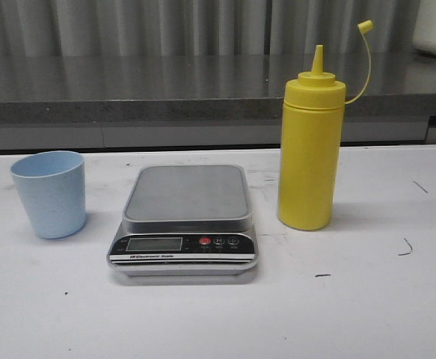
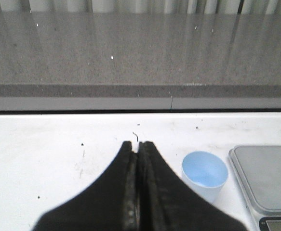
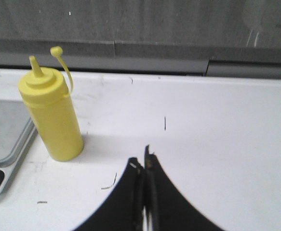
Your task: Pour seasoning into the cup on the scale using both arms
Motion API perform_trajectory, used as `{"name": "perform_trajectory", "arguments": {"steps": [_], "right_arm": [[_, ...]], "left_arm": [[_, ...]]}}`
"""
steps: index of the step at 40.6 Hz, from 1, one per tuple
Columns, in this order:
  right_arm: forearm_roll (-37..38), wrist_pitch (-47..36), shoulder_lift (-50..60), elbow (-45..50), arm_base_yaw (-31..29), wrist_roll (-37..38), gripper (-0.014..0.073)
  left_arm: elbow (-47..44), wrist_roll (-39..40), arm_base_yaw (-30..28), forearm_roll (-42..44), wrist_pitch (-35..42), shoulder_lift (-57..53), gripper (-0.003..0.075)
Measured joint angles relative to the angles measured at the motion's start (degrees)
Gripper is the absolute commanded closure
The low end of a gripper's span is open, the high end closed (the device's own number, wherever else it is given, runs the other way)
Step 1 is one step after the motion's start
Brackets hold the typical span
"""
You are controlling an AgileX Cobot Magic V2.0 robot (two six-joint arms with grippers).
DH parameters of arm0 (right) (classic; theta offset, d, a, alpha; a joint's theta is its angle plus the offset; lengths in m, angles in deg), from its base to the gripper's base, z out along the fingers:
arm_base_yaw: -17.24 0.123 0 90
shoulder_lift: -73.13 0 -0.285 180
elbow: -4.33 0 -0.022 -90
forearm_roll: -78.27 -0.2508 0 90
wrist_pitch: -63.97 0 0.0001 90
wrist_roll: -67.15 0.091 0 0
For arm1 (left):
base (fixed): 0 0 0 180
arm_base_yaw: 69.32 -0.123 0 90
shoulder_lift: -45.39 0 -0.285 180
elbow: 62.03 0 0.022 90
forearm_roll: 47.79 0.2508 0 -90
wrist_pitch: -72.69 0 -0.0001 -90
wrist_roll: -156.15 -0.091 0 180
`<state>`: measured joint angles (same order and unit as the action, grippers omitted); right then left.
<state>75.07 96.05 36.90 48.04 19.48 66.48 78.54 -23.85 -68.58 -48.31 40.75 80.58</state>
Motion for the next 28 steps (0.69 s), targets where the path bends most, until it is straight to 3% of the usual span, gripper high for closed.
{"name": "perform_trajectory", "arguments": {"steps": [13,18,23,28], "right_arm": [[0.0,0.0,-11.6,-0.1,0.0,-0.2,0.0693],[0.0,0.0,-13.0,-0.1,0.0,-0.8,0.0513],[0.0,0.1,-13.0,-0.1,0.0,-2.2,0.0219],[0.0,0.6,-13.0,-0.1,0.0,-2.9,0.0078]], "left_arm": [[0.0,0.0,0.0,0.0,-1.0,8.8,0.074],[0.0,0.0,0.0,0.0,-1.3,11.1,0.0727],[0.0,0.0,0.0,0.0,-1.3,12.6,0.0559],[0.0,0.0,0.0,0.0,-1.3,13.6,0.0314]]}}
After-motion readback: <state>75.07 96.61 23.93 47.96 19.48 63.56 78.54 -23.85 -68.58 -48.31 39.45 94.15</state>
